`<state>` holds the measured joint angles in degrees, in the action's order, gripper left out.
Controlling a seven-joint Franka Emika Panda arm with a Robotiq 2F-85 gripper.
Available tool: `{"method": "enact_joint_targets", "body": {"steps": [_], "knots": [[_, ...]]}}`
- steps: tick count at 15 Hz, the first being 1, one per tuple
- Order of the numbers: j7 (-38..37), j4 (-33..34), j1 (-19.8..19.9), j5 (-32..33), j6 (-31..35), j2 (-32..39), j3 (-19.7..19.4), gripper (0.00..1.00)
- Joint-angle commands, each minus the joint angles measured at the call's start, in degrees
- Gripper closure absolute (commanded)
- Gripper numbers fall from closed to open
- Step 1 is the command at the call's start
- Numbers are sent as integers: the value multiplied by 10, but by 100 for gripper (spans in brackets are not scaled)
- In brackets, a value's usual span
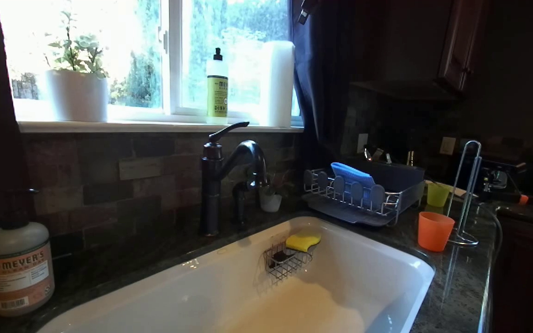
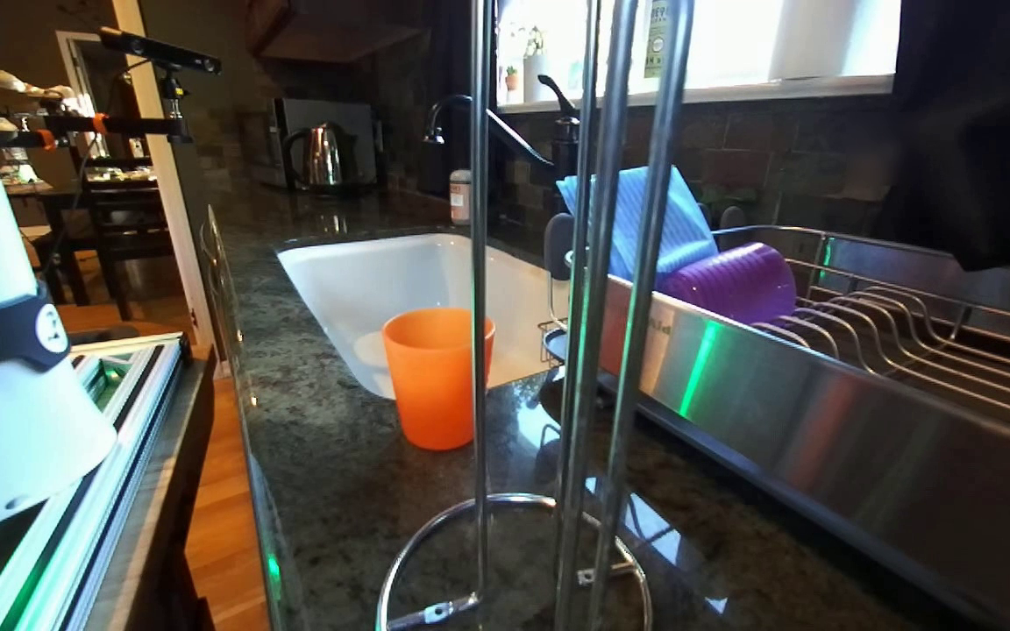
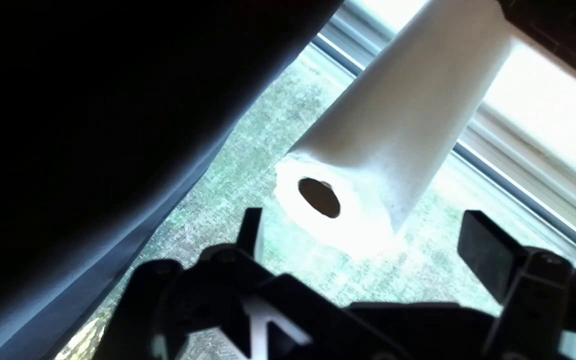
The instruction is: Put the paper towel on the paper towel holder
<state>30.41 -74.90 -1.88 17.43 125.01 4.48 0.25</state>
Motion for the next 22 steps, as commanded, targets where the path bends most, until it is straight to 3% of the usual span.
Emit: {"method": "enact_joint_targets", "body": {"steps": [1,8,17,22], "knots": [[0,31,3,-7,43,45,-2,0],[35,65,6,-67,66,100,16,0],[18,95,22,-112,59,128,12,0],[50,111,36,-149,52,147,20,5]]}}
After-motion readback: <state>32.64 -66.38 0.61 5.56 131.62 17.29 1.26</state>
